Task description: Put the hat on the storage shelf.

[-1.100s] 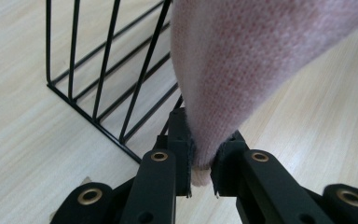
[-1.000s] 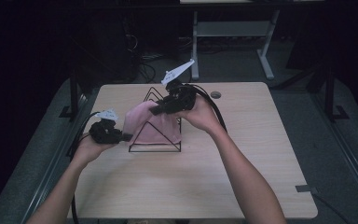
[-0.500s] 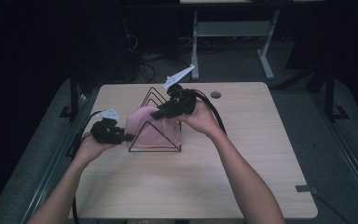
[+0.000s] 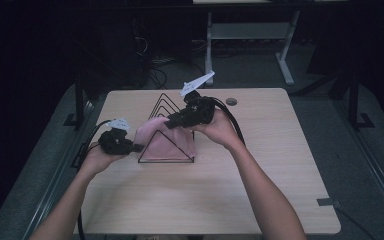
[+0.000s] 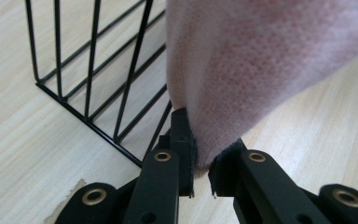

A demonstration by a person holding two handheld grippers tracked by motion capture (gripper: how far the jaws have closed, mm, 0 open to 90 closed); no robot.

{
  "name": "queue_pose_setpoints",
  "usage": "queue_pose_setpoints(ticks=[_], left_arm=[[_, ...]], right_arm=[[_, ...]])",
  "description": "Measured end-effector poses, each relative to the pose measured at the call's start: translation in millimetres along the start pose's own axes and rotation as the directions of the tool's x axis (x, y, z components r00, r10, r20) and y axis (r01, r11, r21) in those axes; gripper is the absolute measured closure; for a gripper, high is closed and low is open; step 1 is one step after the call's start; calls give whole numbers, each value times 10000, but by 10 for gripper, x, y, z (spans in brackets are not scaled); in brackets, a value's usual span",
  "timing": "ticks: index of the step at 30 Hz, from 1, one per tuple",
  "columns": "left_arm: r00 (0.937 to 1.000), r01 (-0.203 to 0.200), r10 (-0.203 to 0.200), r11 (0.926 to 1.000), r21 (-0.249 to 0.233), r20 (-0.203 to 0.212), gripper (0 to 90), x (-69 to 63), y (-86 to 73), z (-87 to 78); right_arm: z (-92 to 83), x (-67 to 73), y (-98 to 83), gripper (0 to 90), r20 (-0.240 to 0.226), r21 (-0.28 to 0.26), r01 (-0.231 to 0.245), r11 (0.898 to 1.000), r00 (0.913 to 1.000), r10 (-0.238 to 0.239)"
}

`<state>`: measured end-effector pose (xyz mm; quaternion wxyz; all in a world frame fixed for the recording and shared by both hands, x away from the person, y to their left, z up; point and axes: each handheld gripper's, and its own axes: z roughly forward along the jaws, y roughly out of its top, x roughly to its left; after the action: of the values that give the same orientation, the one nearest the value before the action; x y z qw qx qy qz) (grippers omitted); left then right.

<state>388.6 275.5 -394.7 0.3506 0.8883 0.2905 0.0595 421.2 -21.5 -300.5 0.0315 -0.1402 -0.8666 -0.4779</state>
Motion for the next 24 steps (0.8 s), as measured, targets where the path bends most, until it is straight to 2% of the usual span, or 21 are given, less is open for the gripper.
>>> queue_pose_setpoints(ticks=[2, 3, 4, 7, 9, 11, 15, 17, 21, 24], left_arm=[[10000, -70, 70, 10000, 52, 6, 819, 2, -8, -13], [10000, 43, -43, 10000, -17, 62, 818, -6, -11, -19], [9999, -65, 67, 9999, -125, 147, 816, -3, -11, -45], [9998, -33, 44, 9984, -557, 192, 709, -22, 26, -102], [9996, -265, 271, 9970, -726, 85, 681, -36, 86, -146], [9991, -417, 421, 9959, -808, 36, 699, -41, 128, -174], [9988, -484, 490, 9967, -650, 84, 804, -53, 141, -193], [9989, -458, 464, 9976, -525, 96, 817, -43, 118, -181], [9994, -341, 341, 9994, -36, 25, 820, -25, 88, -114], [9993, -364, 363, 9993, -100, -41, 819, -28, 100, -99]], right_arm=[[14, 12, 20, 779, -37, -36, 91, 10000, 10000, -91], [27, 16, 35, 794, -129, -41, 90, 10000, 9999, -90], [30, 16, 41, 797, -188, -25, 120, 9999, 9998, -121], [39, 9, 61, 797, -293, -128, 80, 9999, 9995, -83], [51, -11, 66, 797, -312, -89, 14, 10000, 9995, -17], [72, -22, 70, 797, -371, -75, -100, 9999, 9993, 97], [93, -18, 77, 798, -317, -2, -3, 10000, 9995, 3], [105, -19, 64, 799, -307, 125, -25, 9999, 9995, 29], [146, -61, -14, 799, -1, 606, -14, 9982, 10000, 14], [149, -107, -75, 795, -81, 328, -285, 9991, 9996, 288]])
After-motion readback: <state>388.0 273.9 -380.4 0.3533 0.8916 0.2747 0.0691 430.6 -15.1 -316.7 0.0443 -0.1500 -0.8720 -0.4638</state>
